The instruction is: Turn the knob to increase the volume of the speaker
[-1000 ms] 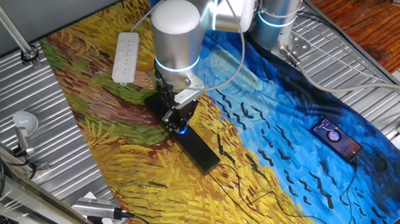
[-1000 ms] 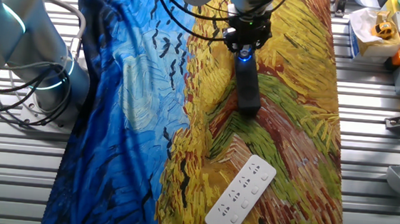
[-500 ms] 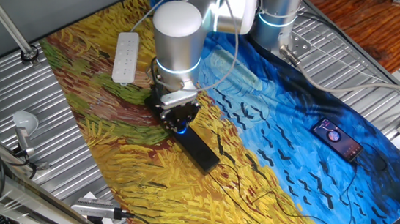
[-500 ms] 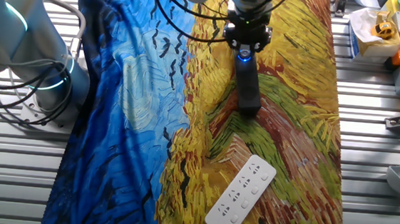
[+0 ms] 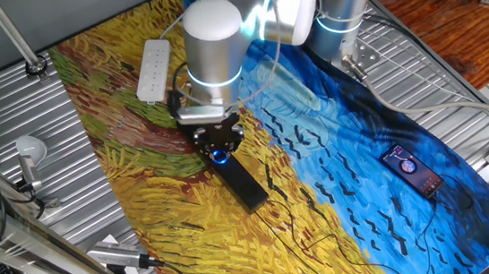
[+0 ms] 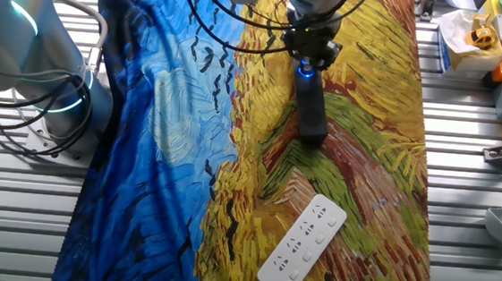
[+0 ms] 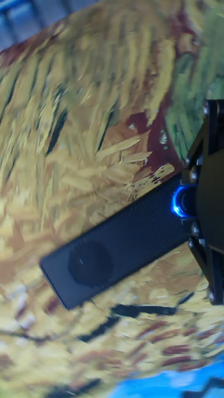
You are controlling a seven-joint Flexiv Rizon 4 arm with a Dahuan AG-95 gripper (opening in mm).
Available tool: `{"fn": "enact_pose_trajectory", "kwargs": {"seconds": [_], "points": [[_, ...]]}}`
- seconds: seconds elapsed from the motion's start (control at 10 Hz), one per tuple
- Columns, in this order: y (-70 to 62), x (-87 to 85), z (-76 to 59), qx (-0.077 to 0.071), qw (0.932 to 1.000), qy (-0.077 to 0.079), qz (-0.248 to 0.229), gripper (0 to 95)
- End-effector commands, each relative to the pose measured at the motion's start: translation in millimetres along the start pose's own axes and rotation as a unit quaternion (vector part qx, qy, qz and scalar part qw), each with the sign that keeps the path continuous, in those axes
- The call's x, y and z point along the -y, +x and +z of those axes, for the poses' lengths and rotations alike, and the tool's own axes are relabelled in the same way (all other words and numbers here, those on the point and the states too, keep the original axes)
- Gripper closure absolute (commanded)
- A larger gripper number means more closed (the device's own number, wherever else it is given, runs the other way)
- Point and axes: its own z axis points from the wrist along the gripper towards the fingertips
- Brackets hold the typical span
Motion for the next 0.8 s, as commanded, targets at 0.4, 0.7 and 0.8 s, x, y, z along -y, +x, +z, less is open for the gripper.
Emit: {"fn": "enact_pose_trajectory", "kwargs": {"seconds": [0.4, 0.7, 0.8], "points": [[0.5, 0.4, -0.7, 0.012, 0.9881, -0.008, 0.153, 95.0], [0.1, 0.6, -2.3, 0.014, 0.972, -0.008, 0.234, 95.0], [0.1, 0.6, -2.2, 0.013, 0.9696, -0.008, 0.244, 95.0]]}}
